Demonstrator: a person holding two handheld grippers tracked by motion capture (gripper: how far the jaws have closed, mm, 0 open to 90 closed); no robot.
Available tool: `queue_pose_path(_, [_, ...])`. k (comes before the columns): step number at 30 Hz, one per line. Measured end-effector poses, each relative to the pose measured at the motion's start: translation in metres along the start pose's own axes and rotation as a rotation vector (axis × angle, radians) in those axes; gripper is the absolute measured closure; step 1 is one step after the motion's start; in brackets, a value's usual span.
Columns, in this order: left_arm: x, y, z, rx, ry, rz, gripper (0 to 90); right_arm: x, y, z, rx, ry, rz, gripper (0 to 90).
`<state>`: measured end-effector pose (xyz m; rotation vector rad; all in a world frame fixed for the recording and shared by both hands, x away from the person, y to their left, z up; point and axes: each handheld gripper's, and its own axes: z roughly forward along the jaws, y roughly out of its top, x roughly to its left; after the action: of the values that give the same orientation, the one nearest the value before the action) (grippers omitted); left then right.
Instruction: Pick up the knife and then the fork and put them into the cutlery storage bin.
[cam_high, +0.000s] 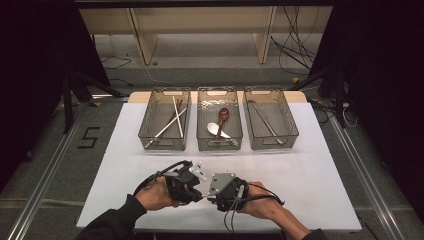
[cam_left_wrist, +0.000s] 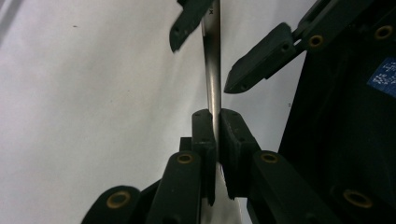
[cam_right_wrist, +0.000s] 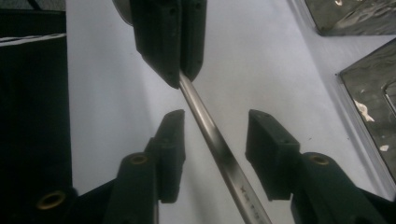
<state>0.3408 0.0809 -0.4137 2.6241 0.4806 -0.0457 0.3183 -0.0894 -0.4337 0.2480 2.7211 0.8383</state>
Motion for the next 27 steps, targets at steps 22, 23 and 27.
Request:
queue_pose_path(22, [-0.004, 0.001, 0.01, 0.023, -0.081, 0.054, 85.3, 0.013, -0.002, 0.003, 0.022, 0.053, -0.238, 87.3])
queue_pose_path(23, [-0.003, 0.0, 0.011, 0.024, -0.085, 0.05, 85.2, 0.013, -0.002, 0.004, 0.025, 0.057, -0.241, 87.7])
queue_pose_path(27, [-0.002, 0.001, 0.009, 0.01, -0.067, 0.04, 82.9, 0.012, -0.002, 0.004, 0.036, 0.054, -0.25, 88.0])
